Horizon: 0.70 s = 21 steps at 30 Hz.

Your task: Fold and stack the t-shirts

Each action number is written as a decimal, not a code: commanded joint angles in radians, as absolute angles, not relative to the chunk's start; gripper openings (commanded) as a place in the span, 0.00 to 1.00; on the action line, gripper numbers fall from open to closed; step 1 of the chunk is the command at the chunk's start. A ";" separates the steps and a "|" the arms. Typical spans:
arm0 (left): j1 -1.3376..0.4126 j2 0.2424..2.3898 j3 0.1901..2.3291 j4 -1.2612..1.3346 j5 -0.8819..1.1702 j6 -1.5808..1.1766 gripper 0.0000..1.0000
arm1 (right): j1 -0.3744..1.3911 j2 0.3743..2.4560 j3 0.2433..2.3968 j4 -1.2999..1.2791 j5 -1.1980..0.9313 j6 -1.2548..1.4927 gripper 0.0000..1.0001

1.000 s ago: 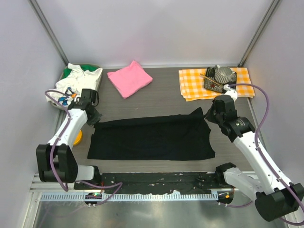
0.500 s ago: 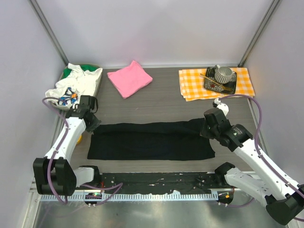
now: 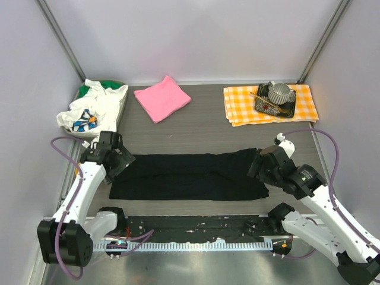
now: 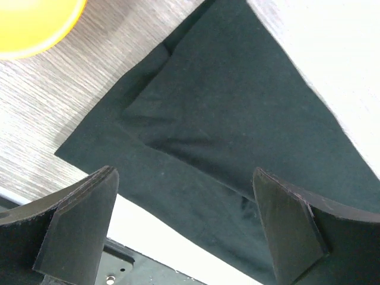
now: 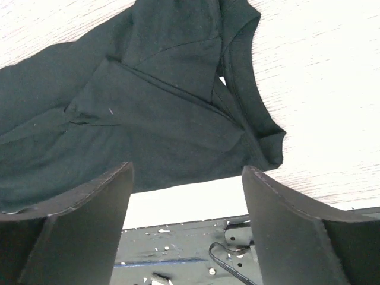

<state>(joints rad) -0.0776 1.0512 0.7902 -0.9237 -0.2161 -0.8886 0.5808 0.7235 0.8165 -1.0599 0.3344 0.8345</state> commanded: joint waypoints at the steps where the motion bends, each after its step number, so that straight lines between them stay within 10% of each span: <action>1: -0.092 0.989 0.844 -0.931 -0.215 -0.910 1.00 | 0.584 0.710 0.837 -1.063 0.328 0.810 0.84; 13: -0.158 1.284 0.996 -0.802 -0.202 -0.862 1.00 | 0.588 1.044 0.816 -0.583 0.230 0.606 0.98; 21: -0.160 1.381 1.006 -0.736 -0.202 -0.859 1.00 | 0.586 1.324 0.798 -0.338 0.178 0.546 0.68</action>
